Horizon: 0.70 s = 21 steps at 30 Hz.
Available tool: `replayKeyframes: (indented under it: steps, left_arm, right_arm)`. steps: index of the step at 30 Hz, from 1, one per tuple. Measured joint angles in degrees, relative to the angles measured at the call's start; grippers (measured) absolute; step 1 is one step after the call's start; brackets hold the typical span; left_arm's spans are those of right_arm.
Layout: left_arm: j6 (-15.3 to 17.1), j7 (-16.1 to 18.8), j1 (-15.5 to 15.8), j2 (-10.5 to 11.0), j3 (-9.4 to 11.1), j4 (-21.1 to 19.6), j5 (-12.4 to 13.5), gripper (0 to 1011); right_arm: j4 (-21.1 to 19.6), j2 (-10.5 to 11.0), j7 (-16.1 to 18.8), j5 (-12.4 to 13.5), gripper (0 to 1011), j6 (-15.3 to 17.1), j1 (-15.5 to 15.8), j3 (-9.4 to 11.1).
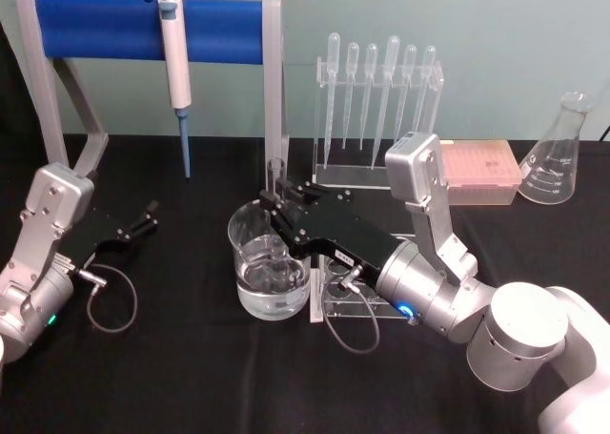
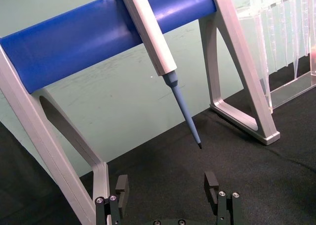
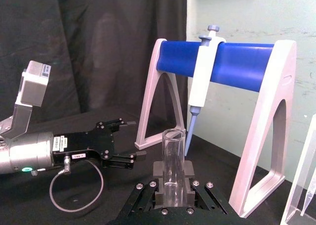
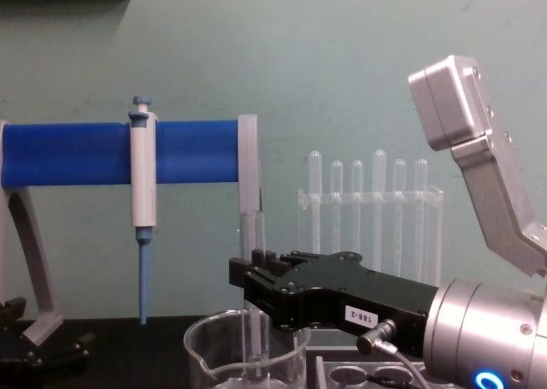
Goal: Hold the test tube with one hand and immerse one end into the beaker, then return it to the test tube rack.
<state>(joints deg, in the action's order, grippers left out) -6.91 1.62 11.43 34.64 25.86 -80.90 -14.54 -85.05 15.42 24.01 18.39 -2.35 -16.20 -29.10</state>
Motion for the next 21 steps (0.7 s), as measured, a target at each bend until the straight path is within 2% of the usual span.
replayKeyframes:
  steps: [21]
  left_arm:
    - [0.00, 0.00, 0.00, 0.00, 0.00, 0.00, 0.00, 1000]
  right_arm:
    - [0.00, 0.00, 0.00, 0.00, 226, 0.00, 0.00, 0.00]
